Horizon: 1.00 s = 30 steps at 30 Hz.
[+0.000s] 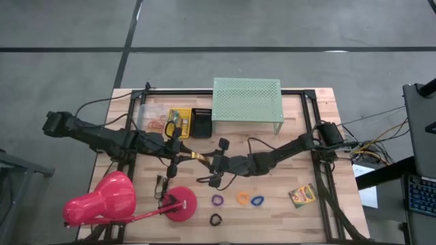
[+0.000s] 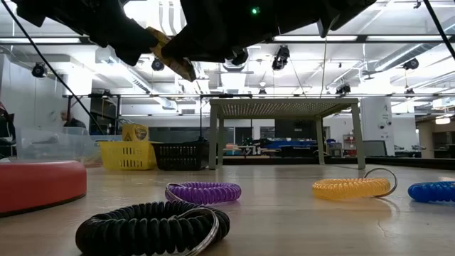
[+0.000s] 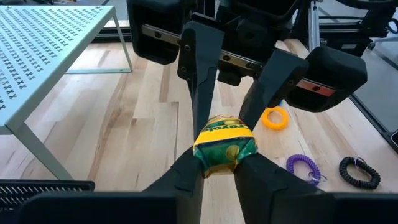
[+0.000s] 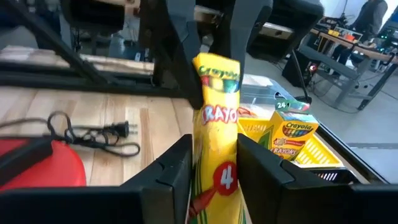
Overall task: Pick & Place Office Desk Supplies
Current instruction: Put the crayon into the yellow bin
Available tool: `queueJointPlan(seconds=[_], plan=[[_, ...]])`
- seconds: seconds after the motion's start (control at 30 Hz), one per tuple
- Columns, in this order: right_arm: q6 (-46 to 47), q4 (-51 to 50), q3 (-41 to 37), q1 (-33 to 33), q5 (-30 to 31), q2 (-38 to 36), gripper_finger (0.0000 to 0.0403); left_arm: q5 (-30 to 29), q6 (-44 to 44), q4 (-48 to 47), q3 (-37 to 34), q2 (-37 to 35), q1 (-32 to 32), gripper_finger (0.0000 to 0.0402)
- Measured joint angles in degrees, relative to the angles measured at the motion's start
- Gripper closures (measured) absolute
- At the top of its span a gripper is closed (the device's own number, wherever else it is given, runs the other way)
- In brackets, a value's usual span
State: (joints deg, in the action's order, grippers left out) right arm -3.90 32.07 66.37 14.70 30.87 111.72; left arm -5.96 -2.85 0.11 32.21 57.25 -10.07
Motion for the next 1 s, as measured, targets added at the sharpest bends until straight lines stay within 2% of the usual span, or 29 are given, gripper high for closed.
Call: queueJointPlan(seconds=[0.33,0.5,0.67,1.0], plan=[[0.46,-2.38,-0.04,0.09,0.00,0.00,0.0223,-0.15,0.00,-0.12,-0.02,-0.04,0.02,0.0324],[0.59,-4.34,-0.04,0.03,0.48,0.00,0.0189,-5.09,0.00,-1.34,-0.02,-0.04,-0.02,0.0324],[2.91,-8.87,-0.02,-0.13,2.65,0.00,0.0167,-15.45,-0.20,-3.53,-0.02,-0.04,-0.09,0.0324],[10.47,-18.36,-0.09,-0.04,4.59,0.02,0.0161,-47.39,-0.22,-3.61,-0.02,-0.09,0.12,0.0323]])
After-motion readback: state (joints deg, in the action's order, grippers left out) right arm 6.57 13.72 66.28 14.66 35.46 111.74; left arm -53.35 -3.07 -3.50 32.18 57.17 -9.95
